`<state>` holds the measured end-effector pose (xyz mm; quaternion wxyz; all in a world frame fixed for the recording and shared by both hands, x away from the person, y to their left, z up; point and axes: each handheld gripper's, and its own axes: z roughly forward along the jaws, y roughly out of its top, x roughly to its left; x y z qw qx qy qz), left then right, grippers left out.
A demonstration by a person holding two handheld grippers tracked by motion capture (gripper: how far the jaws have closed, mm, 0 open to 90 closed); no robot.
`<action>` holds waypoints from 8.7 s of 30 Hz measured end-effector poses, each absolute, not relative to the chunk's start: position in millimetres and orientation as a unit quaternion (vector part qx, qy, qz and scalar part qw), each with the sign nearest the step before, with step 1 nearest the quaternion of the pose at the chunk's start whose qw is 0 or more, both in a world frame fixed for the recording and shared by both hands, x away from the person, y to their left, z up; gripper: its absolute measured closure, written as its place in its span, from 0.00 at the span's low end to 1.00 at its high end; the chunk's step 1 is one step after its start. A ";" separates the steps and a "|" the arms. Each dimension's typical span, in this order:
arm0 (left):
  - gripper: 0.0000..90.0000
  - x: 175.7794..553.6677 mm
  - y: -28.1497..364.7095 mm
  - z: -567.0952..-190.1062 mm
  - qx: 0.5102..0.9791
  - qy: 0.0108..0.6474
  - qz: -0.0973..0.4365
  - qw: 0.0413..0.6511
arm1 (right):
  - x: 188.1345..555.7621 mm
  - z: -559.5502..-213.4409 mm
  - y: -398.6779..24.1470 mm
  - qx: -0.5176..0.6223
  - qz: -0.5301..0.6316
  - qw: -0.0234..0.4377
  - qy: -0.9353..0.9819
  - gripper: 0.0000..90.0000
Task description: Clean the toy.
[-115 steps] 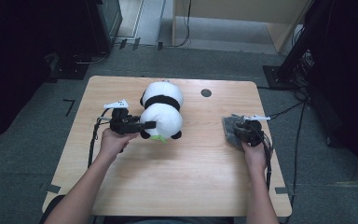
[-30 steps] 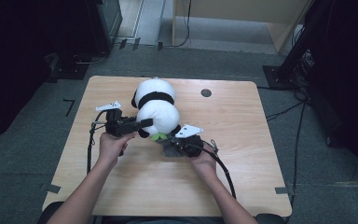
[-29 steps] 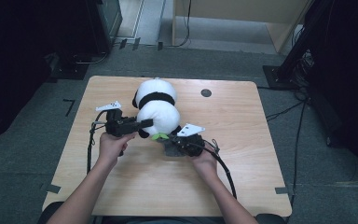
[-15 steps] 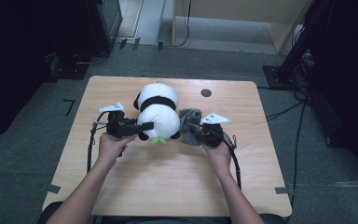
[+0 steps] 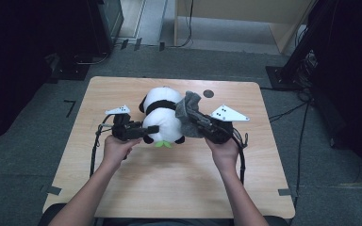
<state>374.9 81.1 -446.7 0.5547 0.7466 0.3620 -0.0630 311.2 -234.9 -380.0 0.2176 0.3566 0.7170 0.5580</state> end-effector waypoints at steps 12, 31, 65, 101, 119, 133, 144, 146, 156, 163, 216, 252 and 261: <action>0.52 371.2 80.6 -442.4 0.736 0.364 -0.052 0.568 | 304.5 -403.8 -185.7 0.311 0.542 0.164 0.763 0.86; 0.53 377.4 93.4 -444.1 0.721 0.395 -0.042 0.568 | 303.0 -446.7 -156.9 0.274 0.502 0.119 0.812 0.86; 0.53 382.3 112.3 -440.1 0.696 0.400 -0.068 0.592 | 344.0 -471.3 -237.9 0.423 0.449 0.152 0.772 0.86; 0.53 408.9 143.7 -442.9 0.696 0.411 -0.040 0.588 | 350.8 -470.1 -370.9 0.562 0.431 0.132 0.693 0.85; 0.53 422.5 176.9 -449.7 0.705 0.412 -0.008 0.577 | 353.8 -494.6 -411.5 0.585 0.376 0.158 0.701 0.82; 0.52 439.5 211.3 -463.3 0.685 0.447 0.015 0.575 | 357.2 -504.6 -413.0 0.586 0.363 0.162 0.706 0.76; 0.49 446.4 215.3 -481.4 0.701 0.486 0.042 0.520 | 357.4 -507.9 -410.9 0.581 0.354 0.170 0.713 0.69; 0.46 446.9 214.9 -483.2 0.700 0.485 0.039 0.523 | 357.5 -508.0 -410.8 0.581 0.355 0.170 0.713 0.68; 0.23 445.4 212.3 -483.3 0.719 0.465 0.053 0.514 | 357.0 -506.7 -410.9 0.585 0.349 0.173 0.712 0.55; 0.20 442.5 207.5 -477.5 0.725 0.475 0.061 0.496 | 355.8 -500.1 -410.8 0.584 0.365 0.167 0.705 0.40; 0.15 348.9 96.9 -469.1 0.813 0.329 0.089 0.471 | 322.1 -477.6 -291.4 0.456 0.416 0.123 0.777 0.39; 0.13 349.8 61.2 -517.8 0.880 0.280 0.094 0.373 | 330.8 -522.7 -216.0 0.355 0.381 0.148 0.841 0.24; 0.12 346.1 56.3 -518.4 0.885 0.275 0.115 0.359 | 331.9 -523.3 -215.4 0.381 0.369 0.156 0.833 0.14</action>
